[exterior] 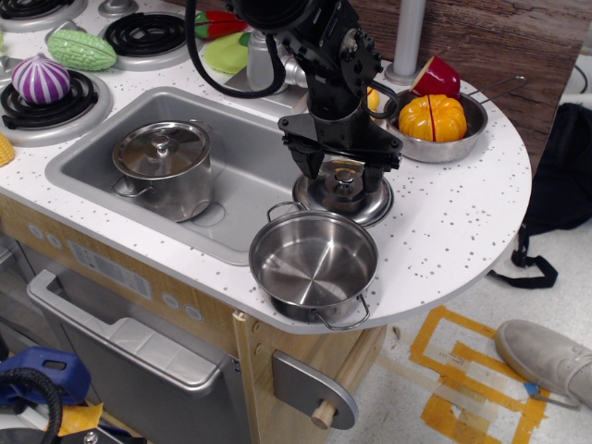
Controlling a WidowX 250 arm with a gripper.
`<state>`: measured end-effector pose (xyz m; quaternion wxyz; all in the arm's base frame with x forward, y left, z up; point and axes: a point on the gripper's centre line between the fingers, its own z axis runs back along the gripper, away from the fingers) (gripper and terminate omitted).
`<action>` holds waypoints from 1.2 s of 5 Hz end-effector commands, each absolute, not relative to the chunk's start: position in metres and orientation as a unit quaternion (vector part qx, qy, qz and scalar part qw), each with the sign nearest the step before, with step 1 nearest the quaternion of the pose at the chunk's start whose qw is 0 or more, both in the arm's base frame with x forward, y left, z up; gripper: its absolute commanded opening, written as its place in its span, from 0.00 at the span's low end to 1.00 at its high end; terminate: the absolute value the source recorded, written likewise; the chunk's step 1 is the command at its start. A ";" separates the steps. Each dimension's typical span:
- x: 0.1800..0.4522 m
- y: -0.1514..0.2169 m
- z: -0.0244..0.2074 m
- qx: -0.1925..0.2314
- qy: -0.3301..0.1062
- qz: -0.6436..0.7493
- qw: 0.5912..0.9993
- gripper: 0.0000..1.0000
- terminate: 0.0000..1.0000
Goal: Put lid on pot or pan
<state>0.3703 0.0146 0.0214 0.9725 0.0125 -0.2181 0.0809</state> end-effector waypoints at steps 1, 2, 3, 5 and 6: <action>0.373 0.018 0.025 0.008 -0.237 0.086 0.968 1.00 0.00; 0.373 0.019 0.021 -0.001 -0.239 0.090 0.967 0.00 0.00; 0.373 0.018 0.023 0.000 -0.238 0.093 0.967 0.00 0.00; 0.385 0.020 0.054 0.018 -0.259 0.081 0.962 0.00 0.00; 0.397 0.025 0.080 0.014 -0.288 0.081 0.954 0.00 0.00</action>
